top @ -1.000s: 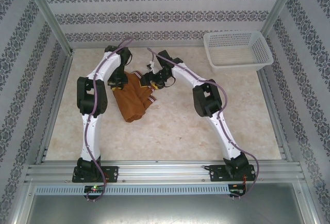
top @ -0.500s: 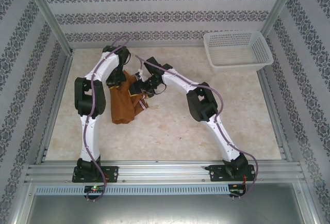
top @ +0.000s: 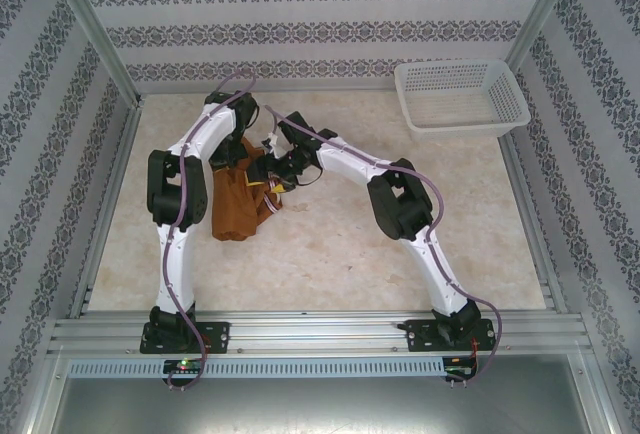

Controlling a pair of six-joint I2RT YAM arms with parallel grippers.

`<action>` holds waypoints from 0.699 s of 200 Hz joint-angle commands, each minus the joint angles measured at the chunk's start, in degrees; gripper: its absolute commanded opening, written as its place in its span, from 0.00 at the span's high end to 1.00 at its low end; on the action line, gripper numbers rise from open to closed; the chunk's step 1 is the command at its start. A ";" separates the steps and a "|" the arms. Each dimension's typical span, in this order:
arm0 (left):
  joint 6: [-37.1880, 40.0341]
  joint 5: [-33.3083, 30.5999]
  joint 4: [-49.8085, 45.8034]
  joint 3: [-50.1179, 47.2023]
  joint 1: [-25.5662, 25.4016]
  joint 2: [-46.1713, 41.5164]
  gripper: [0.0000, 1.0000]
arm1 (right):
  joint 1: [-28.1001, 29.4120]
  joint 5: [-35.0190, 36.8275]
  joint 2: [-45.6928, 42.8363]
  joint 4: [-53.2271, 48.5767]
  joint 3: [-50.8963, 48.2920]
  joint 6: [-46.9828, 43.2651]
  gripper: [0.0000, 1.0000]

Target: Roll up the long pants

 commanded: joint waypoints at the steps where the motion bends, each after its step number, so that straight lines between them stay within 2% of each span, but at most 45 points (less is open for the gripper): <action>1: -5.18 0.29 2.61 -2.03 -0.93 -2.04 1.00 | 3.10 1.11 -1.95 6.35 -1.40 4.14 0.22; 41: -7.87 1.34 4.43 -5.46 -0.92 -4.33 1.00 | 6.13 2.88 1.51 11.53 -0.42 8.54 0.22; 97: -9.02 2.11 6.05 -8.48 -1.02 -5.25 1.00 | 7.49 5.14 2.88 12.32 1.28 10.15 0.22; 119: -9.85 3.02 7.02 -9.66 -1.06 -5.74 1.00 | 7.90 9.22 3.55 10.99 1.77 8.65 0.22; 140: -10.53 3.13 7.47 -10.27 -1.18 -6.39 1.00 | 8.87 15.42 4.92 4.14 4.43 4.53 0.26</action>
